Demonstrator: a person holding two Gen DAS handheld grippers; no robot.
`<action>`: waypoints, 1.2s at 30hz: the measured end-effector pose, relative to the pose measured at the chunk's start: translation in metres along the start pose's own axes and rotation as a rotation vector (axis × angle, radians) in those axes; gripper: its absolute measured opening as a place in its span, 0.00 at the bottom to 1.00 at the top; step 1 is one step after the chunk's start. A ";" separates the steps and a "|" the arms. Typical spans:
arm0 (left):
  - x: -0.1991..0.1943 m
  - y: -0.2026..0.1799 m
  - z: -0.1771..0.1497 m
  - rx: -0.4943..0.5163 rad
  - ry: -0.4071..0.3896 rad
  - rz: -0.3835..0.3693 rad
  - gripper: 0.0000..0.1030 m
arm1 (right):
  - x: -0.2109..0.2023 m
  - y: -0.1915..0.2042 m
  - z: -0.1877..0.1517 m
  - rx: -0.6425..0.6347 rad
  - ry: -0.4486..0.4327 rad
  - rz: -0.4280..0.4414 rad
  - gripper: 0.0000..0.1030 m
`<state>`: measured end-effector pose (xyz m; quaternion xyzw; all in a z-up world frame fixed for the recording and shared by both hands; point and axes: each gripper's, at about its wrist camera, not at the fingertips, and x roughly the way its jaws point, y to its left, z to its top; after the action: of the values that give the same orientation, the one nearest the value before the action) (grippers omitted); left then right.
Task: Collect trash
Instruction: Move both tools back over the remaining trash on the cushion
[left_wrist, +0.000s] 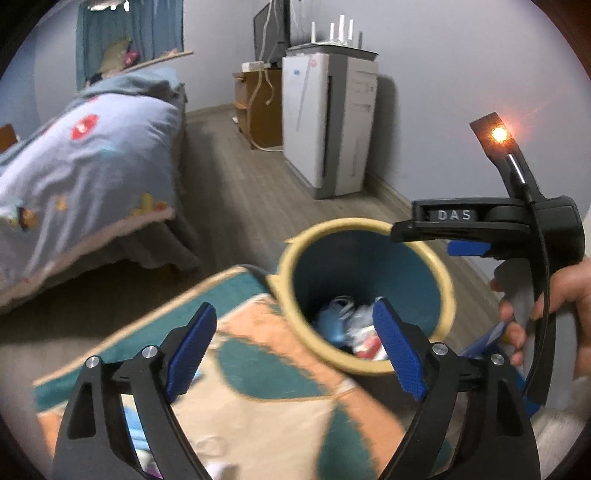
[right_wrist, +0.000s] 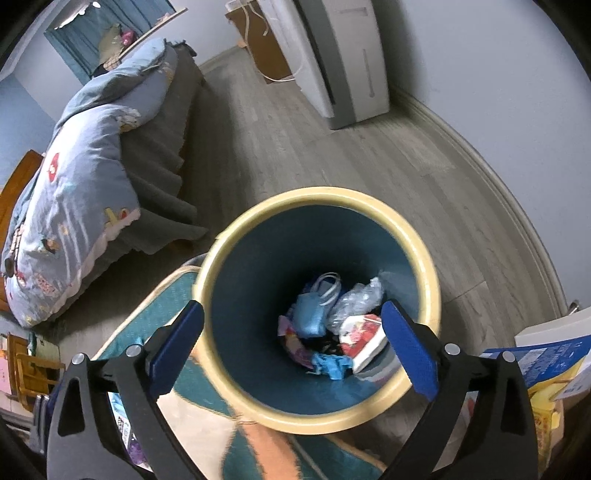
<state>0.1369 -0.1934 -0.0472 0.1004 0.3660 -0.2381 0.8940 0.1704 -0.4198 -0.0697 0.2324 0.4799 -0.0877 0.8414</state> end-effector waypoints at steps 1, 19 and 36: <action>-0.005 0.008 0.001 -0.006 0.002 0.012 0.84 | -0.001 0.006 -0.001 -0.012 0.000 0.007 0.93; -0.073 0.150 -0.056 -0.257 0.027 0.225 0.89 | 0.004 0.107 -0.041 -0.142 0.063 0.070 0.94; -0.088 0.198 -0.116 -0.264 0.130 0.266 0.90 | 0.034 0.199 -0.096 -0.281 0.137 0.084 0.94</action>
<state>0.1105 0.0501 -0.0671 0.0449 0.4345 -0.0609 0.8975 0.1879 -0.1974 -0.0788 0.1378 0.5336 0.0315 0.8338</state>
